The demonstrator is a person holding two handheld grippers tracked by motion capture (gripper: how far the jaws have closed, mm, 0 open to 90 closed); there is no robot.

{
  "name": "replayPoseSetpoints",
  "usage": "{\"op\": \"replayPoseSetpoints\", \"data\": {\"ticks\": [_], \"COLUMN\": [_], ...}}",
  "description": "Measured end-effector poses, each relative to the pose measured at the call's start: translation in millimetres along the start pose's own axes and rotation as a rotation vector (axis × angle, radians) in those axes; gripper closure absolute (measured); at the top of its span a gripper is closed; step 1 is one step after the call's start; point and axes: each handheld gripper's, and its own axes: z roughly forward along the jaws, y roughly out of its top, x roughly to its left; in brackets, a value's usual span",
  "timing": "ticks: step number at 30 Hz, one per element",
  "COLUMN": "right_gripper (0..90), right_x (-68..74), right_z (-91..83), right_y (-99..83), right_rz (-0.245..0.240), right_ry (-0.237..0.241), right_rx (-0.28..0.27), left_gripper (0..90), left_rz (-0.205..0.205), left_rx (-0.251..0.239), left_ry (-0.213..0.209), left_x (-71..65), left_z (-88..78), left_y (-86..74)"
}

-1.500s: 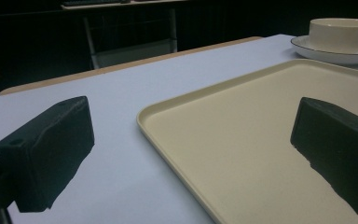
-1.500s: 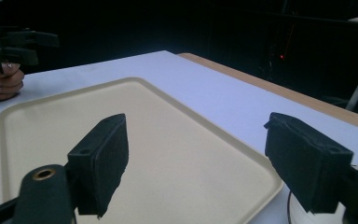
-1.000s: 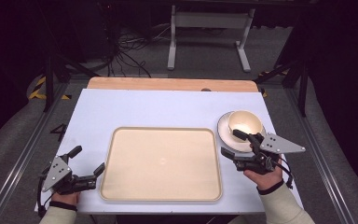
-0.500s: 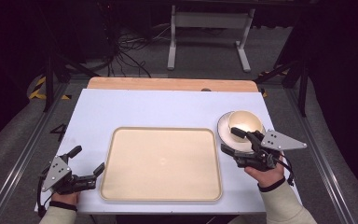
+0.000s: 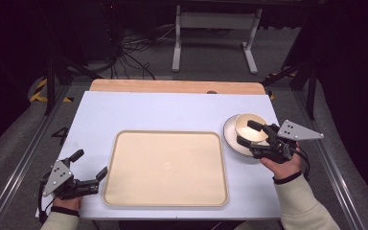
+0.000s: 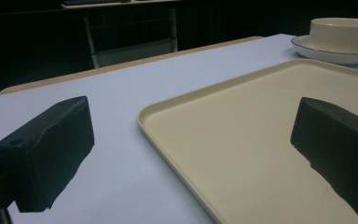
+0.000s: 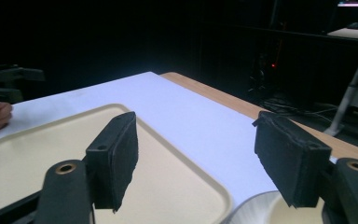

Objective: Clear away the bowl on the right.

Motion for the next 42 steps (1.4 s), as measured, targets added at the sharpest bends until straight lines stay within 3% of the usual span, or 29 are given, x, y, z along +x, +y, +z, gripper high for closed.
{"op": "replayPoseSetpoints", "data": {"ticks": [8,15,26,35,42], "right_gripper": [30.2,29.7,30.1,30.5,31.8], "right_x": [-27.9,-41.8,-71.2,-87.5,-97.6], "right_z": [-5.8,-7.5,-8.3,-4.8,-0.3], "right_y": [2.3,6.2,8.4,9.7,8.5], "right_rz": [0.021,0.011,0.015,0.038,0.072], "right_ry": [-0.042,-0.063,-0.138,-0.162,-0.182], "right_rx": [-0.003,0.005,0.054,0.085,0.155], "left_gripper": [0.2,0.2,0.2,0.2,0.2], "left_rz": [-0.001,-0.001,0.000,0.001,0.002], "left_rx": [0.001,0.001,0.002,0.002,0.000], "left_ry": [0.002,0.001,-0.001,-0.001,0.000], "left_x": [-0.4,-0.5,-0.6,-0.7,-1.0], "left_z": [0.1,0.2,0.4,0.4,0.7], "left_y": [0.0,0.0,0.0,0.0,-0.1]}}
